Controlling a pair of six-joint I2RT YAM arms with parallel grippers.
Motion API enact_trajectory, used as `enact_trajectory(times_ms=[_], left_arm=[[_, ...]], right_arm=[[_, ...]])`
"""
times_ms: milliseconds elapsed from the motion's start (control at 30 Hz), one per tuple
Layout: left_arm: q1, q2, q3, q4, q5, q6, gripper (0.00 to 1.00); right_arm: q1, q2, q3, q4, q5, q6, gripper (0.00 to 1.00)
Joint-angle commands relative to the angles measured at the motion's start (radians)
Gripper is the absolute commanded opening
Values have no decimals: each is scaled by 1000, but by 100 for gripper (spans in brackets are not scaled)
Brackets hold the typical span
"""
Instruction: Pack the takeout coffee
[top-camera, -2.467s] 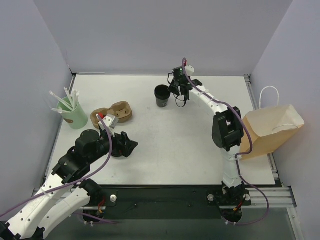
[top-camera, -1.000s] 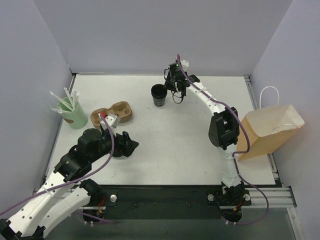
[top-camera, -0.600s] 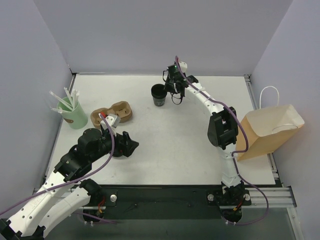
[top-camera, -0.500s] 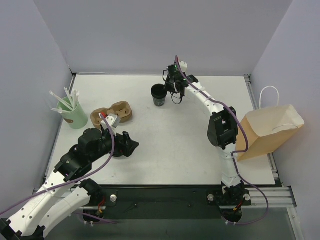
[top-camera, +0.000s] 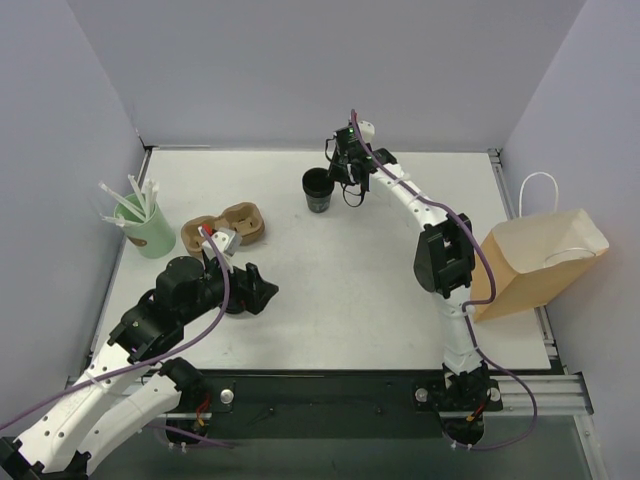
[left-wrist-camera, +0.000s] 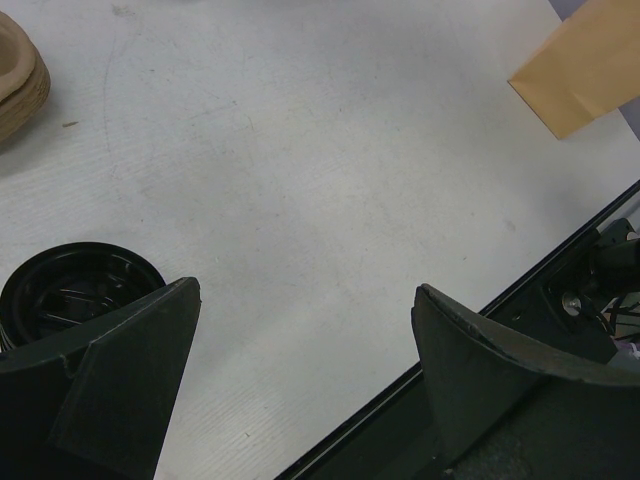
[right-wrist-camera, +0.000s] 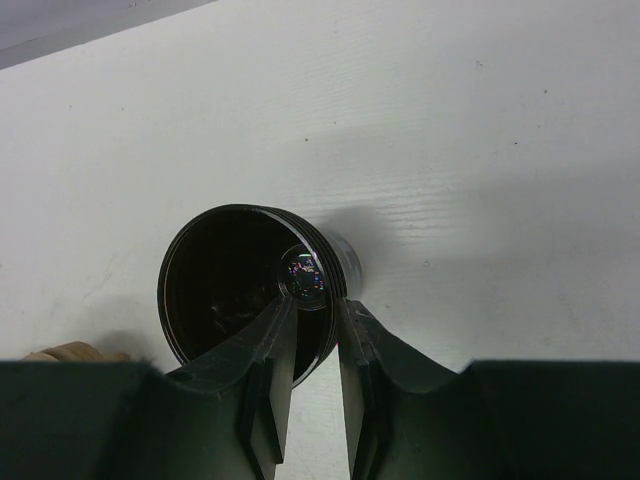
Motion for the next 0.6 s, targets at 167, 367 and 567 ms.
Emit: enact_trajectory(times_ms=[167,367,567], left_arm=[[-2,-6,35,31,11,-3,97],[-2,-6,35,32,9,-3,97],[-2,-6,35,31,11,-3,97]], right_arm=[[12,37,39,-22,19,13,24],[12,36,38,-22,24,11,20],[12,27,38,-22,24,7,22]])
